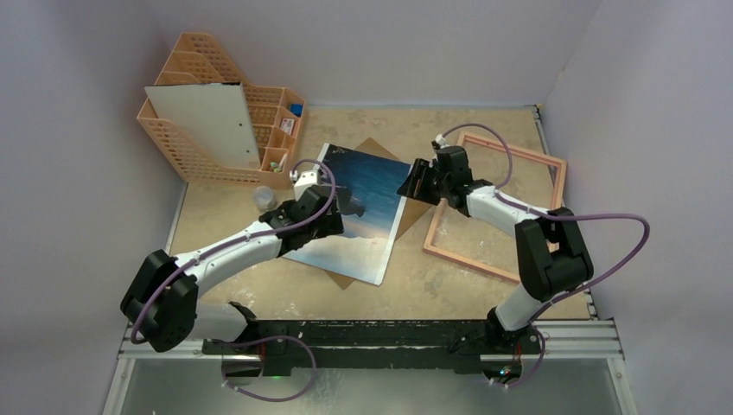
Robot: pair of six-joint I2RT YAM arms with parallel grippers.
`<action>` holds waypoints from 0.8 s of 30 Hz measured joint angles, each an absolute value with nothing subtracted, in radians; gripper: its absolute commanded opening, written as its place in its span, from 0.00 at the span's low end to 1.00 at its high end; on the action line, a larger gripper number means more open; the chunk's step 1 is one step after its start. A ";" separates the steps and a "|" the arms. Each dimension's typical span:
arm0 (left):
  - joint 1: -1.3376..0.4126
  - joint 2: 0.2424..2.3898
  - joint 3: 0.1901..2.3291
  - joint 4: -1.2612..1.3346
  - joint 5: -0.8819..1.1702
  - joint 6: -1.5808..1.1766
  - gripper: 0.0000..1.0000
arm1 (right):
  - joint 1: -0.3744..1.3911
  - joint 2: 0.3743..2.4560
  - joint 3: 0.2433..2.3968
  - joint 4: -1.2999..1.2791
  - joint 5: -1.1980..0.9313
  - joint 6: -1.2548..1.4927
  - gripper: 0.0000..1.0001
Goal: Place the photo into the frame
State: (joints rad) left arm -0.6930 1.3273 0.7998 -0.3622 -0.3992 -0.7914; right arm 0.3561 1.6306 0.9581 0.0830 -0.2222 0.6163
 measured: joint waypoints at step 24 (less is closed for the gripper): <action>-0.327 1.252 0.619 -0.231 -0.472 -0.828 0.79 | 0.437 1.747 0.968 0.149 -0.386 0.646 0.57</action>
State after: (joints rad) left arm -0.3267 1.2518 0.6186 -0.2306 -0.4725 -0.8276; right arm 0.4366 1.7470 0.9680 0.1486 -0.3859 0.6456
